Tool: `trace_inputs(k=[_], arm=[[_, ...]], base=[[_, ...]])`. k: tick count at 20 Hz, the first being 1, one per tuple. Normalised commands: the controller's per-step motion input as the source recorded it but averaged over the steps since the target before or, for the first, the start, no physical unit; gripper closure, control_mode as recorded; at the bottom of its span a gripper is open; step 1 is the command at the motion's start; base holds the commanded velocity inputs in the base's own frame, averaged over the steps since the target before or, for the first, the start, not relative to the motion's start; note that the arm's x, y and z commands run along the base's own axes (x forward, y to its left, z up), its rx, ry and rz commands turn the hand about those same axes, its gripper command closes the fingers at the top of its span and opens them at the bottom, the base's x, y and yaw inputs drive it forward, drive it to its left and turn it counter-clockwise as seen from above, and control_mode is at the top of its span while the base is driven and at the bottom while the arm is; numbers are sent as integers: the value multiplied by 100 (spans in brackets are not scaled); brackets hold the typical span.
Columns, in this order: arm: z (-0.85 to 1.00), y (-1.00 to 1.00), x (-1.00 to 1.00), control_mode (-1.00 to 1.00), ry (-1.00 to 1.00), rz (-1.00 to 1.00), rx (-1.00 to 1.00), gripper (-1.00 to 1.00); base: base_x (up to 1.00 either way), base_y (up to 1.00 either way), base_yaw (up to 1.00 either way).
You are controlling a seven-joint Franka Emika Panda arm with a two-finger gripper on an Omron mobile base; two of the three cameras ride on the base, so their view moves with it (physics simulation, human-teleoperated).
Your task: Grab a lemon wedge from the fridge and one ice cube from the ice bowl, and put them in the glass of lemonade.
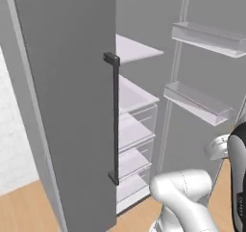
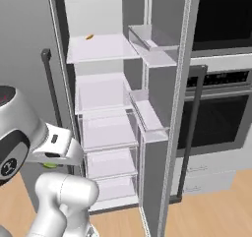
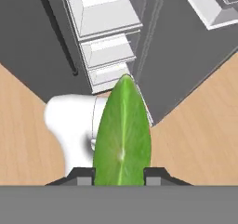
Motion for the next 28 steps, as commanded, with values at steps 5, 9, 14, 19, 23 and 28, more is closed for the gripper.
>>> trace_inputs(k=[5,9,14,19,23,28], arm=[[0,0,0,100,0,0,0,100],[0,0,0,100,0,0,0,100],[0,0,0,100,0,0,0,100],[0,0,0,100,0,0,0,100],[0,0,0,100,0,0,0,100],[0,0,0,100,0,0,0,100]], base=[[-33,4,-84],[-17,-39,-75],[-4,-74,-56],[41,-94,9],[96,-45,17],[100,-36,28]])
